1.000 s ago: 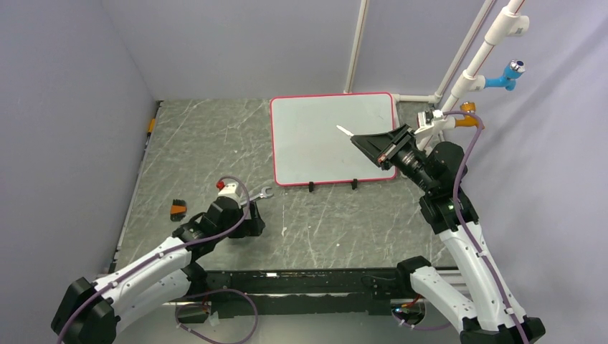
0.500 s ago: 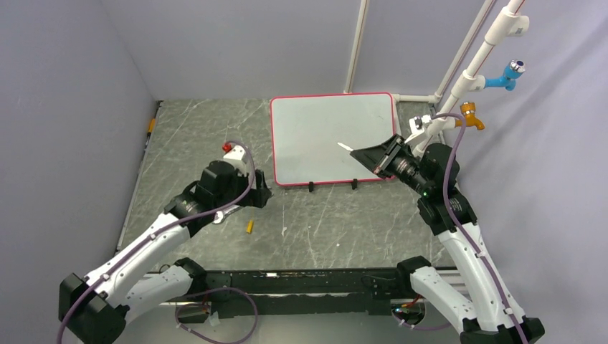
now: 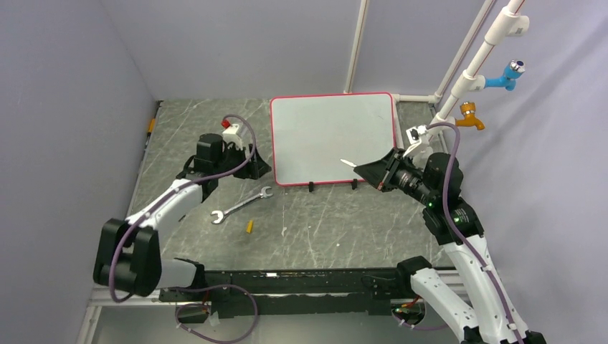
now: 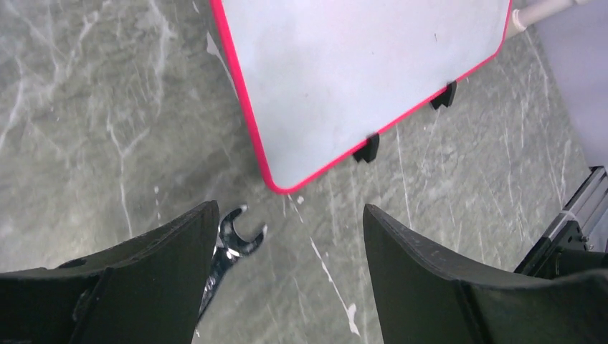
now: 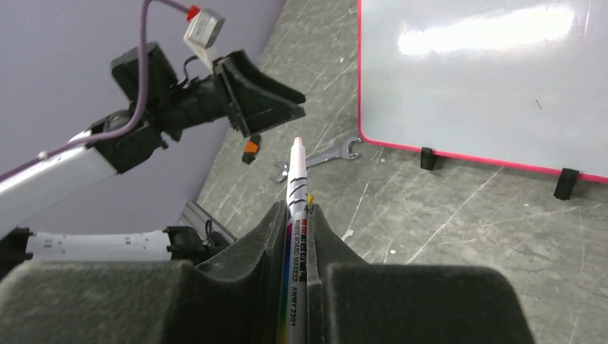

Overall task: Write a sentence on the whiteboard
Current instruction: Move the whiteboard to the center of the board.

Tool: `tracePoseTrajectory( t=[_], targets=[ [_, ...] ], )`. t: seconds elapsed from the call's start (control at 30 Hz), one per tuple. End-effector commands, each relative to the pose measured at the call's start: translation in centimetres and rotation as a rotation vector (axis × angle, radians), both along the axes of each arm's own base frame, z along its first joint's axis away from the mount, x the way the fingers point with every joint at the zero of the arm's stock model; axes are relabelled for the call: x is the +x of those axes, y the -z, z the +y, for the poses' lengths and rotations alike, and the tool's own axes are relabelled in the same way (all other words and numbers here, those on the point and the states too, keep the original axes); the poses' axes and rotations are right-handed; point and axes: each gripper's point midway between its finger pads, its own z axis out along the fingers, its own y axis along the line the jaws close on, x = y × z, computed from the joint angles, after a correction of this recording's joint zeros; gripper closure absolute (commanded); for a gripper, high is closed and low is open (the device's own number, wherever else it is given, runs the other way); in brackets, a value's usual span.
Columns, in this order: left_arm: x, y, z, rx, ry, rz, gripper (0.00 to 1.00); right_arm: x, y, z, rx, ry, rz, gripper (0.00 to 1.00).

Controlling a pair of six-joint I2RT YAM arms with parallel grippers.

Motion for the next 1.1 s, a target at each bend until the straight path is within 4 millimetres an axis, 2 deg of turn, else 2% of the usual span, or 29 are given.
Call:
tracePoseTrajectory(
  t=[0.0,0.1,0.23,0.47,0.7,0.97,1.07],
  targets=[
    [1.8,-0.3,-1.9,-0.119,0.145,-0.084,0.24,-0.8,0.3,0.3,-0.021,-0.053,-0.024,1.00],
    [2.4,1.3,-2.3,-0.141,0.185,-0.061,0.25,-0.9,0.3,0.3,-0.034,-0.061,-0.024,1.00],
    [3.0,1.4,-3.0,-0.216,0.252,-0.077,0.25,-0.9,0.3,0.3,-0.041,-0.065,-0.021,1.00],
    [5.4,2.4,-2.6,-0.241,0.270,-0.072,0.26,-1.0,0.2,1.1,-0.014,-0.107,-0.012,1.00],
    [8.3,2.9,-2.5,-0.307,0.283,-0.060,0.34,-1.0,0.0,1.3,-0.007,-0.120,-0.013,1.00],
    [10.0,3.1,-3.4,-0.353,0.331,-0.033,0.39,-0.8,-0.1,1.5,0.002,-0.127,-0.008,1.00],
    [10.7,3.0,-3.7,-0.378,0.340,-0.027,0.45,-0.7,0.0,1.6,0.009,-0.133,-0.001,1.00]
  ],
)
